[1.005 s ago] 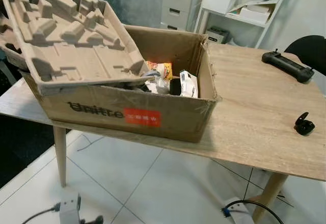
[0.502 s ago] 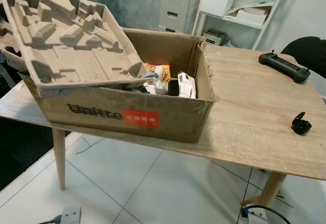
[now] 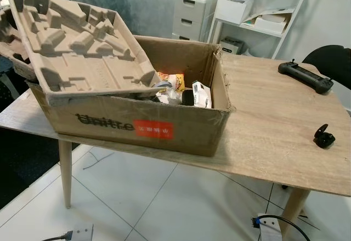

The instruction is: Picking trash to rubbish bin

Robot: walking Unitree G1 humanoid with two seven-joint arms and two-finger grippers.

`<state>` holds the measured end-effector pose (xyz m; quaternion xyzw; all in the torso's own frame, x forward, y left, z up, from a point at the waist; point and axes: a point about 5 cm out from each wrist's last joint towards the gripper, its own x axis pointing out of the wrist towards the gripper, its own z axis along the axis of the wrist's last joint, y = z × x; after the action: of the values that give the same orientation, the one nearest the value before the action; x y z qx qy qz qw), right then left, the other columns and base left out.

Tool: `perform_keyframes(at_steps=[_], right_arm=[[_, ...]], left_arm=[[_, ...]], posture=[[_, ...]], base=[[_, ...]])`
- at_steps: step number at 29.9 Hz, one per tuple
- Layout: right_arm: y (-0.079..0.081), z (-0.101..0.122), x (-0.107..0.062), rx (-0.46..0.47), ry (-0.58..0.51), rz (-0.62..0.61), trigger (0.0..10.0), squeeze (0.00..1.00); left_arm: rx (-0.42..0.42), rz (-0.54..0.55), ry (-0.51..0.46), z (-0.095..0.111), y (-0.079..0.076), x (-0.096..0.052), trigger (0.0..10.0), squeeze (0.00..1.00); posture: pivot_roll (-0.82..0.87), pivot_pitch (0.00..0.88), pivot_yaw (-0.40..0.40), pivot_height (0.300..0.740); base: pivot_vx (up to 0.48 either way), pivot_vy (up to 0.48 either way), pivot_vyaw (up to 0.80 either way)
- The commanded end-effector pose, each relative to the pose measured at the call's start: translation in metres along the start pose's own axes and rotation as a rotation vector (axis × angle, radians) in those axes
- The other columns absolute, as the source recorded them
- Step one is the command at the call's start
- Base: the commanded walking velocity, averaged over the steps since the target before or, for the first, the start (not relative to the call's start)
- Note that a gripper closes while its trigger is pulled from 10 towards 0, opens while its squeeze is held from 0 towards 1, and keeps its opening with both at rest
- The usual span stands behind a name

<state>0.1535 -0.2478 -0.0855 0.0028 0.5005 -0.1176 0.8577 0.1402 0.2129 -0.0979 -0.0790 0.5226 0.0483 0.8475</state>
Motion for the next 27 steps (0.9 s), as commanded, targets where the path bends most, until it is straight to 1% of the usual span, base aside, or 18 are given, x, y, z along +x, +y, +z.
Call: perform_keyframes(at_steps=[1, 10, 14, 15, 22, 27], right_arm=[[0.001, -0.005, 0.0, -0.002, 0.019, -0.002, 10.0, 0.0], [0.004, -0.007, 0.0, -0.008, 0.03, 0.006, 10.0, 0.0], [0.005, -0.008, 0.0, -0.007, 0.033, 0.008, 10.0, 0.0], [0.008, -0.009, 0.0, 0.008, 0.037, 0.011, 10.0, 0.0], [0.011, -0.01, 0.0, 0.027, 0.04, 0.009, 10.0, 0.0], [0.011, -0.011, 0.0, 0.035, 0.043, 0.004, 10.0, 0.0]], left_arm=[[0.035, -0.017, 0.047, -0.01, -0.005, 0.0, 10.0, 0.0], [0.084, -0.031, 0.068, -0.015, -0.008, 0.0, 10.0, 0.0], [0.088, -0.032, 0.071, -0.016, -0.008, 0.0, 10.0, 0.0], [0.096, -0.035, 0.077, -0.018, -0.008, 0.0, 10.0, 0.0], [0.107, -0.035, 0.082, -0.019, -0.006, -0.001, 10.0, 0.0], [0.11, -0.034, 0.083, -0.02, -0.005, -0.001, 10.0, 0.0]], posture=[[0.02, 0.034, -0.019, 0.74], [0.02, 0.026, -0.015, 0.74], [0.02, 0.026, -0.014, 0.74], [0.03, 0.026, -0.009, 0.74], [0.03, 0.027, 0.004, 0.74], [0.03, 0.029, 0.006, 0.74]], base=[[-0.315, 0.0, 0.0], [-0.339, 0.0, 0.0], [-0.343, 0.0, 0.0], [-0.345, 0.0, 0.0], [-0.348, 0.0, 0.0], [-0.355, 0.0, 0.0]])
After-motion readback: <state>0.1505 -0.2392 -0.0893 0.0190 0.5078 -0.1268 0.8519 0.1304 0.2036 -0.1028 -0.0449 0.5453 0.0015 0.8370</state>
